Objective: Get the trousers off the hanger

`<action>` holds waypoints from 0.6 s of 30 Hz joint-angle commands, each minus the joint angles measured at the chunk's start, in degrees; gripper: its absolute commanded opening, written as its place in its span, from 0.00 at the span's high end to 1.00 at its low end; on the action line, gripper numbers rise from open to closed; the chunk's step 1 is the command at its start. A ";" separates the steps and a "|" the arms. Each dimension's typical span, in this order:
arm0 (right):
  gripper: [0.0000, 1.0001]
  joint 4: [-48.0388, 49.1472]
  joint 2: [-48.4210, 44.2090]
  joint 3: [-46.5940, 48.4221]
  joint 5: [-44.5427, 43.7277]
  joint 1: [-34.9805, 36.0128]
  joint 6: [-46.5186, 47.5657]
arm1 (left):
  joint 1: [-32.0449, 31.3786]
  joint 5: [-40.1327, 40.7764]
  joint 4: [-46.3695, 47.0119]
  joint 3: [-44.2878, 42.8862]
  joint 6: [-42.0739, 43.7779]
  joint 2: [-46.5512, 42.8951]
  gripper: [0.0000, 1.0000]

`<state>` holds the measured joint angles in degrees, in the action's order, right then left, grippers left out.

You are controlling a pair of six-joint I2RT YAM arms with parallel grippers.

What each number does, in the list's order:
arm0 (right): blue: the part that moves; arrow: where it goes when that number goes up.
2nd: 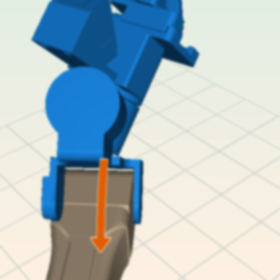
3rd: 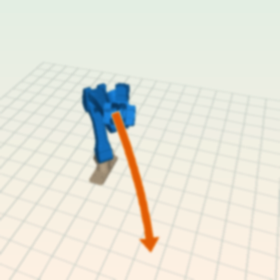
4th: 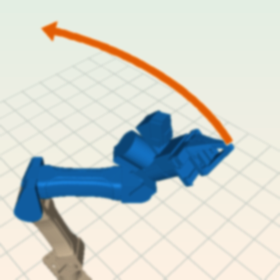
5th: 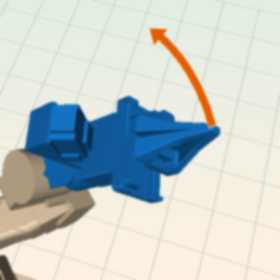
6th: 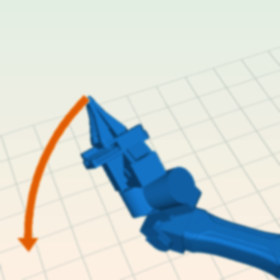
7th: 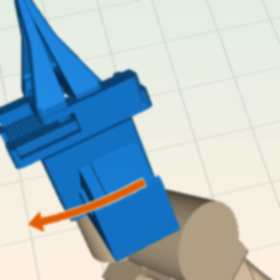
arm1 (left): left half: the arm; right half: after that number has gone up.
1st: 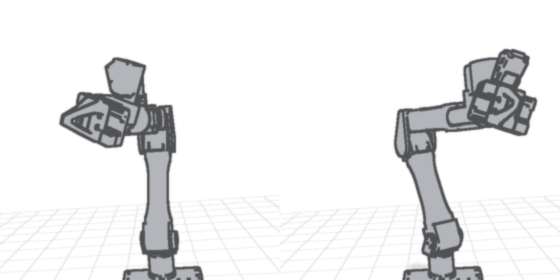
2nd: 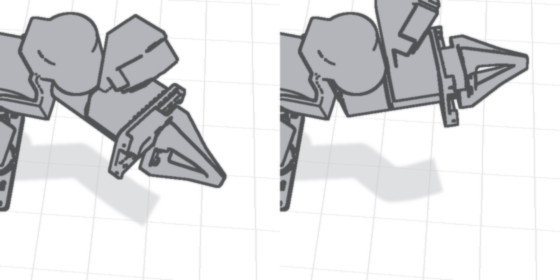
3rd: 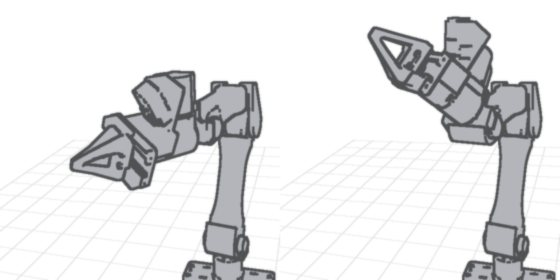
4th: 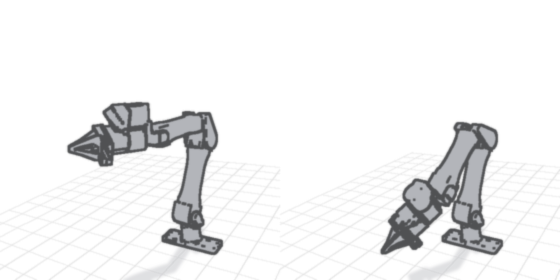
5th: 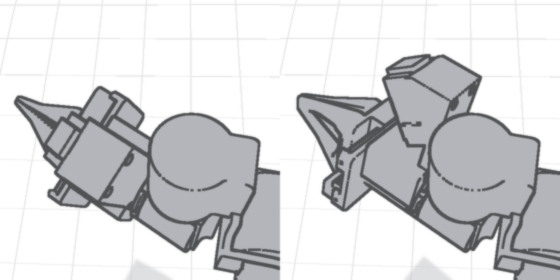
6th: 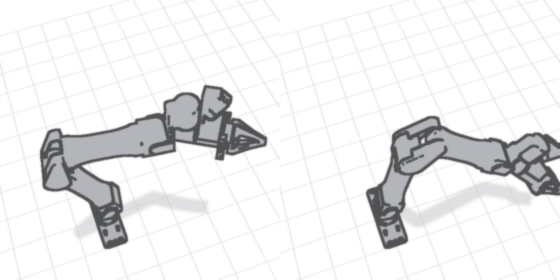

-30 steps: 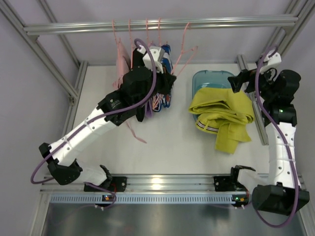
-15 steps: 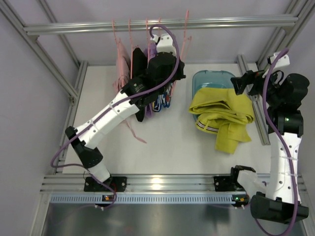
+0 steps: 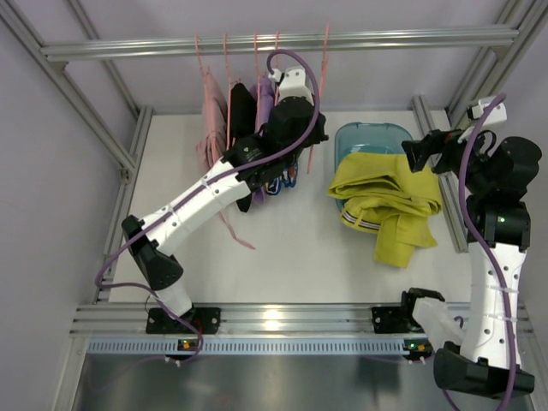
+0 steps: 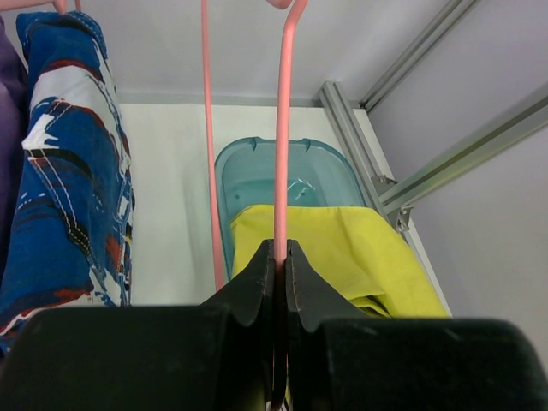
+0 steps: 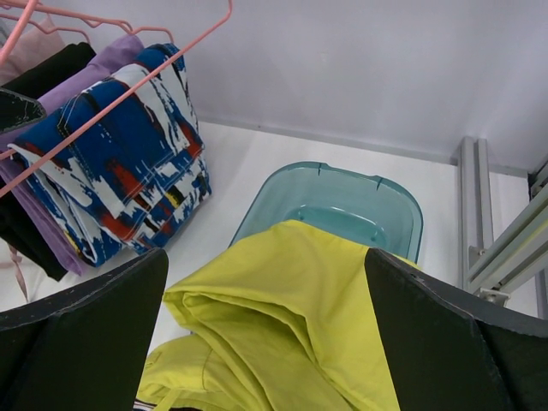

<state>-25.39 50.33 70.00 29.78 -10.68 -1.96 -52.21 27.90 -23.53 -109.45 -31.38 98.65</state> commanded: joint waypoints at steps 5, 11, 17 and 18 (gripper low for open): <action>0.01 0.34 -1.90 -1.36 0.37 -0.22 -0.77 | 1.93 -0.39 -2.05 -7.61 1.40 3.28 1.00; 0.00 -1.07 -3.13 -0.65 -0.16 -0.22 0.63 | 2.98 -2.67 -2.14 -10.00 1.76 6.38 1.00; 0.01 -1.77 -3.04 0.14 -0.25 -0.22 0.81 | 3.16 -7.14 -2.22 -5.87 0.09 5.33 0.95; 0.01 -1.77 -3.04 0.23 -0.25 -0.22 0.73 | 3.08 -7.94 -2.31 -4.82 -0.17 4.02 0.90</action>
<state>-27.62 47.51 68.62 29.76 -10.68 -1.56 -49.63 22.72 -25.98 -116.33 -30.33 105.36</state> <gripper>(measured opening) 0.993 0.082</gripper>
